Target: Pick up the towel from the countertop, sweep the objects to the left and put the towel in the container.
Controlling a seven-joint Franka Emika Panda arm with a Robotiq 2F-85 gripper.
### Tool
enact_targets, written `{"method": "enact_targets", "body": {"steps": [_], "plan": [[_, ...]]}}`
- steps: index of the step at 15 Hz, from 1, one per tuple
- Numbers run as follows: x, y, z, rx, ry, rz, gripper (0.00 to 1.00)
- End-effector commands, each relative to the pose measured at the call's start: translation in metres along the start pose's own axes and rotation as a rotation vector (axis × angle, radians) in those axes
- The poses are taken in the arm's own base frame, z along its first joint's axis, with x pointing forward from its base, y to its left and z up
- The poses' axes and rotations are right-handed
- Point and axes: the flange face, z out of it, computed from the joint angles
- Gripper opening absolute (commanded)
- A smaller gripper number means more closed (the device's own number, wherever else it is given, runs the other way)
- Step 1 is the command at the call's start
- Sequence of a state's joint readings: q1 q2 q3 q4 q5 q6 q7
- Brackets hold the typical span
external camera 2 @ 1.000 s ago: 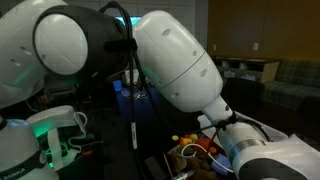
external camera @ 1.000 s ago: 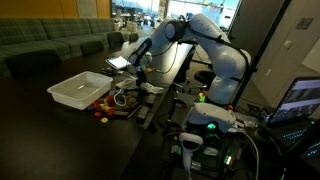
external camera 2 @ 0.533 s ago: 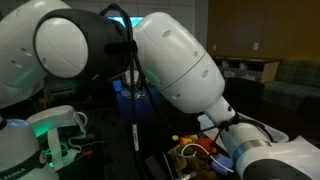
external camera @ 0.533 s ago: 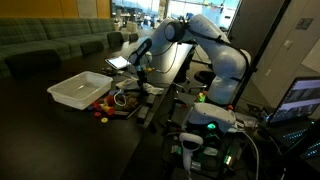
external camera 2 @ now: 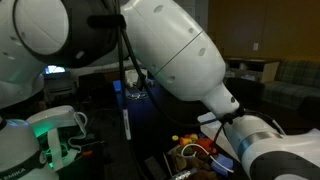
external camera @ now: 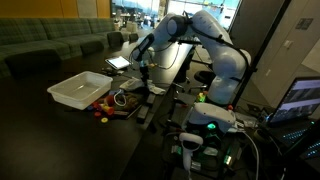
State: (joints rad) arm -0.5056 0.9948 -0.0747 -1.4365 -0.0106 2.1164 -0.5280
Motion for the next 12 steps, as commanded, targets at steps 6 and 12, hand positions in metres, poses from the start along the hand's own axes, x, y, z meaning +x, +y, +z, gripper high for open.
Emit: {"method": "enact_targets", "body": {"steps": [6, 12], "plan": [[-0.091, 0.034, -0.075, -0.028, 0.022, 0.047, 0.06], [-0.152, 0.055, -0.101, -0.15, 0.016, 0.102, 0.06]]}}
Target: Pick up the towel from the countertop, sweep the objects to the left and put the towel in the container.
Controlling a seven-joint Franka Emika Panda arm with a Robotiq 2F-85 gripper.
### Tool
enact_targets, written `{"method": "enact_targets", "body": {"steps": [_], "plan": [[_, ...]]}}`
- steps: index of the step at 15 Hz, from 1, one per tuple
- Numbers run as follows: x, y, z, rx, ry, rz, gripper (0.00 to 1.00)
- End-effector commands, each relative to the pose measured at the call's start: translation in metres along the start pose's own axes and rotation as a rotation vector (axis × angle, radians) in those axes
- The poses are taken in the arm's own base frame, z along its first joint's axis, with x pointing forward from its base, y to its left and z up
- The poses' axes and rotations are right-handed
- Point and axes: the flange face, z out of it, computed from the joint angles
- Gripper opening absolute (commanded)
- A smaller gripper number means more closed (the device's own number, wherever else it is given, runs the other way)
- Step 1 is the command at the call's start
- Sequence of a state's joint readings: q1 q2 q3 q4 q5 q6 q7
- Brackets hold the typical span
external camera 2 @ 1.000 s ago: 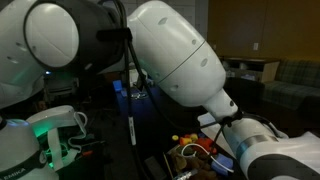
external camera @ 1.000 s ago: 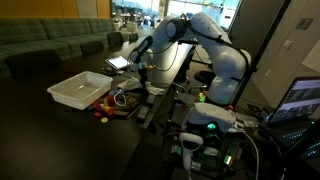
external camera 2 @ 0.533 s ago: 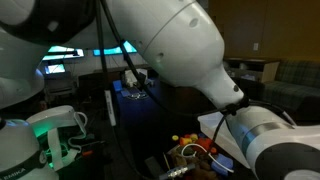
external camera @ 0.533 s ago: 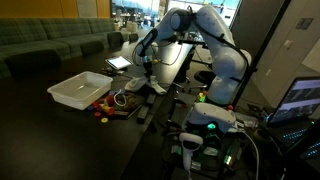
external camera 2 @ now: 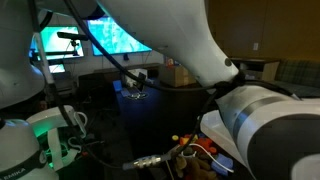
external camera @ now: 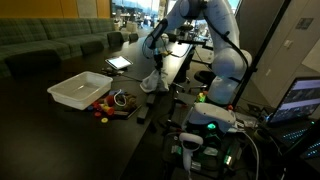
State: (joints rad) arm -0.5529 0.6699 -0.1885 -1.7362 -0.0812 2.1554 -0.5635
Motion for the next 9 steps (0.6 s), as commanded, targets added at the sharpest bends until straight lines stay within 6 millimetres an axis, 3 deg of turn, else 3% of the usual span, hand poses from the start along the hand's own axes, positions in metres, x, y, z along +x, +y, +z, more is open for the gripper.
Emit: {"method": "enact_targets", "body": {"steps": [1, 4, 6, 9], "plan": [[-0.04, 0.006, -0.02, -0.087, 0.007, 0.01, 0.06], [-0.06, 0.014, -0.029, -0.16, 0.005, 0.01, 0.06], [-0.067, 0.009, -0.029, -0.198, -0.011, -0.022, 0.06], [-0.066, -0.021, -0.01, -0.22, -0.072, -0.142, 0.06]]}}
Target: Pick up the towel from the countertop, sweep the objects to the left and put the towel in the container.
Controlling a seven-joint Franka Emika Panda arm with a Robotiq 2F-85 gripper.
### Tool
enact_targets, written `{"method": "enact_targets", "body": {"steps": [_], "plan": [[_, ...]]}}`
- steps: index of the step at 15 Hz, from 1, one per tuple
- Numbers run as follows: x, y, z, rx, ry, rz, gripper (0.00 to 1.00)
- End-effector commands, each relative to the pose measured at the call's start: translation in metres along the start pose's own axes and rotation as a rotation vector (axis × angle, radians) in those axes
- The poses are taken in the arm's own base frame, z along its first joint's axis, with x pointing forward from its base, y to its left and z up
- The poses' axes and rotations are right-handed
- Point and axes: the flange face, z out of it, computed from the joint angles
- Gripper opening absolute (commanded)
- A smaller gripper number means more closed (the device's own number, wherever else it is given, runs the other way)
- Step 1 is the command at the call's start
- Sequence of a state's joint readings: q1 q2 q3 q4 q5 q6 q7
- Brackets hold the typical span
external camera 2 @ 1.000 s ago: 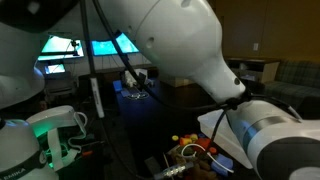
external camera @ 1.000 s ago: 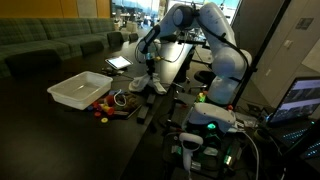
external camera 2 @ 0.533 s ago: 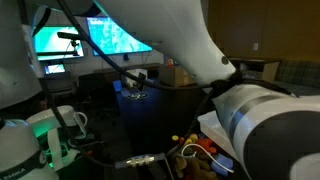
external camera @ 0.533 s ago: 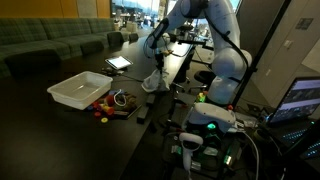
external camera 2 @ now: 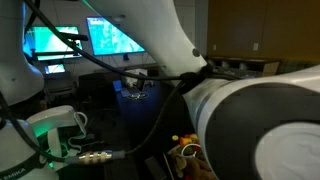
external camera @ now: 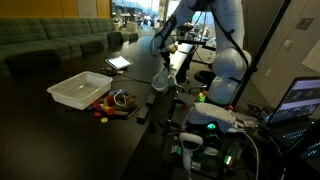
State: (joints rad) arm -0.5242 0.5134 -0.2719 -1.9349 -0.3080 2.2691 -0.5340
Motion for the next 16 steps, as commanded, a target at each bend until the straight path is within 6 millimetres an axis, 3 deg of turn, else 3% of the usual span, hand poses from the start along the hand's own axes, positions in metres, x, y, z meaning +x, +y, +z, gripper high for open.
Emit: {"method": "enact_targets", "body": {"steps": [1, 6, 9, 16], "plan": [[0.0, -0.052, 0.009, -0.043, -0.043, -0.146, 0.06], [0.024, -0.164, 0.053, -0.061, -0.114, -0.388, 0.06], [0.036, -0.224, 0.067, -0.046, -0.119, -0.492, 0.06], [0.058, -0.324, 0.071, -0.048, -0.086, -0.678, 0.06]]}}
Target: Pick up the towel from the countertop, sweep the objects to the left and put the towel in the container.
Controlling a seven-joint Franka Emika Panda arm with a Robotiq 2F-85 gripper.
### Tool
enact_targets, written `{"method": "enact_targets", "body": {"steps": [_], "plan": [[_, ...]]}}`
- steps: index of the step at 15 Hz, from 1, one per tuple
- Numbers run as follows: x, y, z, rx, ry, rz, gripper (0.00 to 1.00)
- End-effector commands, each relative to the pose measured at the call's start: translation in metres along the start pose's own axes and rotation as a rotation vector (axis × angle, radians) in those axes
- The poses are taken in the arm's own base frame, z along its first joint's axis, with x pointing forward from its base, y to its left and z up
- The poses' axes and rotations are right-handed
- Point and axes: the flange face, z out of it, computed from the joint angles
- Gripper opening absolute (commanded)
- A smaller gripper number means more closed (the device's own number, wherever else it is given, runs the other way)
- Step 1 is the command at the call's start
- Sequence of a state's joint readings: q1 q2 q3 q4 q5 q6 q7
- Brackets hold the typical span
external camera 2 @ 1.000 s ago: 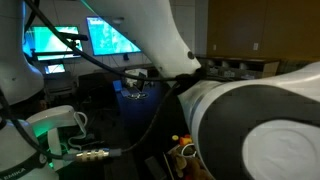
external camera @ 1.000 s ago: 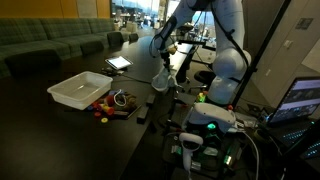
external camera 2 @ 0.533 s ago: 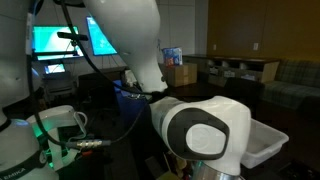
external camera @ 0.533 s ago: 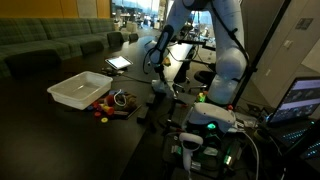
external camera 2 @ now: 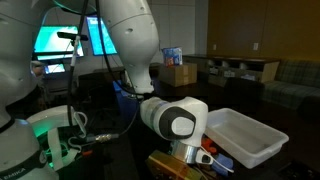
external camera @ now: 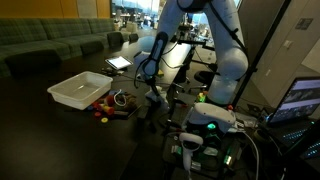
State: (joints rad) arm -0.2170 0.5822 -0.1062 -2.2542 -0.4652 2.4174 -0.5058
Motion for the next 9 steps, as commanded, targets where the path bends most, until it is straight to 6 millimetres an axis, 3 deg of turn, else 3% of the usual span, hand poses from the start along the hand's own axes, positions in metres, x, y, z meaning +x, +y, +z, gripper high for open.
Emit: {"method": "enact_targets", "body": {"steps": [1, 5, 9], "plan": [[0.023, -0.033, -0.008, -0.018, 0.02, -0.072, 0.06], [0.055, -0.077, -0.008, -0.028, -0.006, -0.051, 0.06], [0.091, -0.118, -0.021, -0.015, -0.028, 0.17, 0.06]]}}
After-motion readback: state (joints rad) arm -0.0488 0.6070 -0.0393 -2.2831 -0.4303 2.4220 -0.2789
